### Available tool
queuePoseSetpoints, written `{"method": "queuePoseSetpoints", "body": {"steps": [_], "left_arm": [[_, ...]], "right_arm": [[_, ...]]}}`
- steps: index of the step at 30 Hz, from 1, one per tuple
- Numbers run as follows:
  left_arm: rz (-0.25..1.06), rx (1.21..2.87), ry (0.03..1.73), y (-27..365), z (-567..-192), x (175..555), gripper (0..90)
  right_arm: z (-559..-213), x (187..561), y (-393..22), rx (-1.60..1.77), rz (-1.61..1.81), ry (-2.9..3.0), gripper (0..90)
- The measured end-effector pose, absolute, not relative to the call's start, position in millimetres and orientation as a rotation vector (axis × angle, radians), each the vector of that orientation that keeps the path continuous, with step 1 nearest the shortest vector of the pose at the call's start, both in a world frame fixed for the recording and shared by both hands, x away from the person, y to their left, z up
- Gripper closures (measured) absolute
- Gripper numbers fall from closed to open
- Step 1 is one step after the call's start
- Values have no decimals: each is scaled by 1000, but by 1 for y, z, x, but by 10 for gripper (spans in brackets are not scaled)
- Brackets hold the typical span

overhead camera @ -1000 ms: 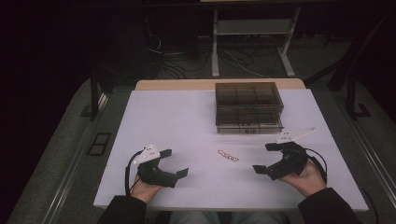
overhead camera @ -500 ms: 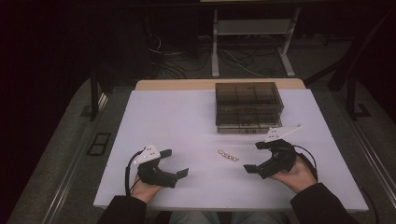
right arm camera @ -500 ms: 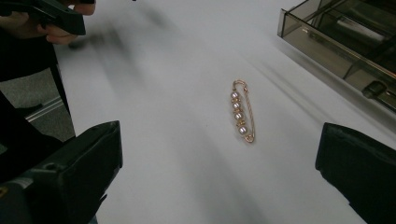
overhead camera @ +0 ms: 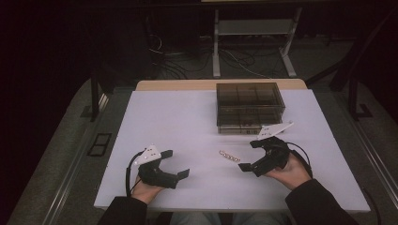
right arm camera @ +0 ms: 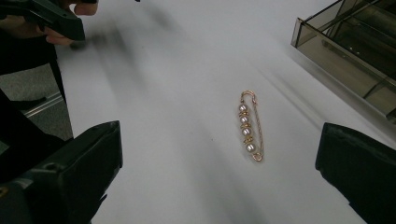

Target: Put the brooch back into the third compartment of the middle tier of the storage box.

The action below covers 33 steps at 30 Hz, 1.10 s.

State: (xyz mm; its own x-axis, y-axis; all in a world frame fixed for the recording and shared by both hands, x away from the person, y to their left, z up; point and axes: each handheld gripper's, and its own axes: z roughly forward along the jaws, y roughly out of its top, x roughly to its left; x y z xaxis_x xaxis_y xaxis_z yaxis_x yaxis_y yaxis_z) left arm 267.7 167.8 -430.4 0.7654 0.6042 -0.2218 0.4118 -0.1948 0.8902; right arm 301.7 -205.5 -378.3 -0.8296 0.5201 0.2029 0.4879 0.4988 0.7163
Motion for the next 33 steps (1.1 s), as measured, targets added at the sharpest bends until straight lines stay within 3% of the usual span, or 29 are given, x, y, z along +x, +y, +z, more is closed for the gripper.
{"method": "queuePoseSetpoints", "body": {"steps": [33], "left_arm": [[210,1828,781,167,-430,268,0]], "right_arm": [[-403,334,-180,897,1191,2784,3]]}}
